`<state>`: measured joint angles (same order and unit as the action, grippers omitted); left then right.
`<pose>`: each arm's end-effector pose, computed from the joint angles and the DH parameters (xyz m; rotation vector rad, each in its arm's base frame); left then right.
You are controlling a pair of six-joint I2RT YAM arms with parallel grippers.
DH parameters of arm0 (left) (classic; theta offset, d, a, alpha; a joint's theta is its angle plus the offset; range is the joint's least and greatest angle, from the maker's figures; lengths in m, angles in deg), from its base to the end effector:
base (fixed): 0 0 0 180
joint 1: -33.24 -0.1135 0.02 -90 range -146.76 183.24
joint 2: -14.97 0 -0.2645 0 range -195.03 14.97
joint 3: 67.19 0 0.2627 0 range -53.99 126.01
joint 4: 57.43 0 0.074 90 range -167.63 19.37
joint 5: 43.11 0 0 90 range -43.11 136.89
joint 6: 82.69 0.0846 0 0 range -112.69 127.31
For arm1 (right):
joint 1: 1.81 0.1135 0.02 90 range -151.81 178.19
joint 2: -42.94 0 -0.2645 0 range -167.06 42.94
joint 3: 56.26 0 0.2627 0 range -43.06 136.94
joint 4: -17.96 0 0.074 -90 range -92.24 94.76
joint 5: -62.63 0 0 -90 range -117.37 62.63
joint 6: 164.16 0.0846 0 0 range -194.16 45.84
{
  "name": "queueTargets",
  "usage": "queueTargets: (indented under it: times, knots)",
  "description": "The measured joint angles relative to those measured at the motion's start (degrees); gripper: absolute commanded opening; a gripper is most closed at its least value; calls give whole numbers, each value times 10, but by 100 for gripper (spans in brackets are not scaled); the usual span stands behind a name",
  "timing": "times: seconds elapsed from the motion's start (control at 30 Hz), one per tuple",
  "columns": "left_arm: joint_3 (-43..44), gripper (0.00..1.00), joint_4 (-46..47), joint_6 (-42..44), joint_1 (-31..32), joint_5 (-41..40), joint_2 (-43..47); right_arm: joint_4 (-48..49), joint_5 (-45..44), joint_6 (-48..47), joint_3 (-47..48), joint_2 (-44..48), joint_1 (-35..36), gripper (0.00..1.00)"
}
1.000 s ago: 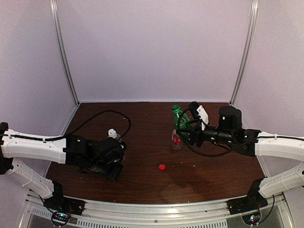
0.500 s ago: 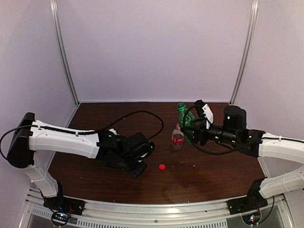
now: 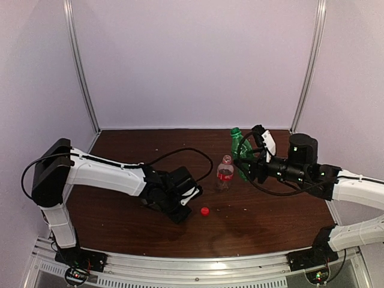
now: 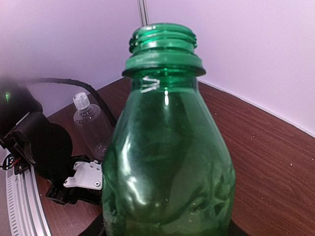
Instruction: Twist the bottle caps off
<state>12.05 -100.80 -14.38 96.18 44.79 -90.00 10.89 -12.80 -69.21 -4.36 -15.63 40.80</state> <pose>0.1763 -0.3384 0.1069 0.9882 2.6527 -0.3131 0.2023 0.2150 0.2717 -0.7814 1.7098 0.8109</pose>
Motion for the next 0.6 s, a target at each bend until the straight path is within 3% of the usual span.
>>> queueTargets:
  times: [0.23, 0.6]
  knots:
    - [27, 50, -3, 23, -5, 12, -18, -4, -1, 0, 0, 0, 0, 52]
    - [74, 70, -14, 64, -28, 70, 56, -6, 31, -7, -15, 8, -2, 53]
